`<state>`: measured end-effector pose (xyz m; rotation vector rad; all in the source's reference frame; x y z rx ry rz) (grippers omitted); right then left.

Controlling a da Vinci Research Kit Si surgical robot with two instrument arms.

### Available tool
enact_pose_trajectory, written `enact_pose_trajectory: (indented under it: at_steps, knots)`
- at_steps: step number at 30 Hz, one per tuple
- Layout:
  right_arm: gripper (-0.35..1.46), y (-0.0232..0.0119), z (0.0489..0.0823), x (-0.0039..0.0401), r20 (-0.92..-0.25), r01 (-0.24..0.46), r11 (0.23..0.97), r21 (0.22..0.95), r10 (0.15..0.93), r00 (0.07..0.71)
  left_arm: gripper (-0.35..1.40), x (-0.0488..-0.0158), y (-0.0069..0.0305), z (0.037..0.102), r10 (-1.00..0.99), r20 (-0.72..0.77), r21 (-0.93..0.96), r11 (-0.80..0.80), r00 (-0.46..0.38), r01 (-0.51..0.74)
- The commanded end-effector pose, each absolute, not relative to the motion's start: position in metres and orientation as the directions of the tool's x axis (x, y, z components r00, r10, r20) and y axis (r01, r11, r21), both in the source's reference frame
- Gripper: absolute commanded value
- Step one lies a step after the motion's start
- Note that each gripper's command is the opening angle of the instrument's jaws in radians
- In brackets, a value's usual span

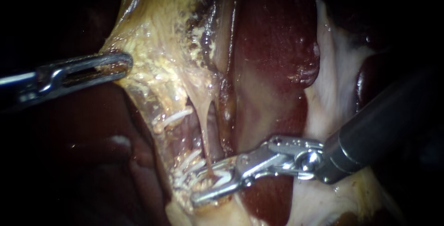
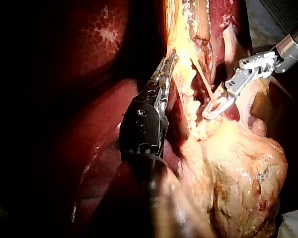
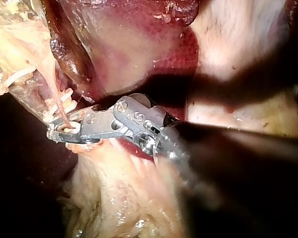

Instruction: Clipping first clip right tube

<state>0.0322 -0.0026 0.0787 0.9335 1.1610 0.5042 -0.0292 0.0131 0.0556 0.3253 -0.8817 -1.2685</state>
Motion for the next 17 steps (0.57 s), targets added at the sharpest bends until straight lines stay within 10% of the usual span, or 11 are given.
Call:
enact_pose_trajectory:
  at_steps: [1,17]
  knots:
    - [-0.35,-0.0026,0.079,0.0322,-0.547,0.108,0.549,0.829,0.754,0.362,-0.35,-0.0292,0.013,0.0556,-0.92,0.391,0.658,0.306,0.034,0.688]
    - [-0.35,-0.0036,0.0797,0.0324,-0.566,0.091,0.584,0.806,0.718,0.406,-0.35,-0.0291,0.013,0.0555,-0.92,0.391,0.658,0.306,0.034,0.688]
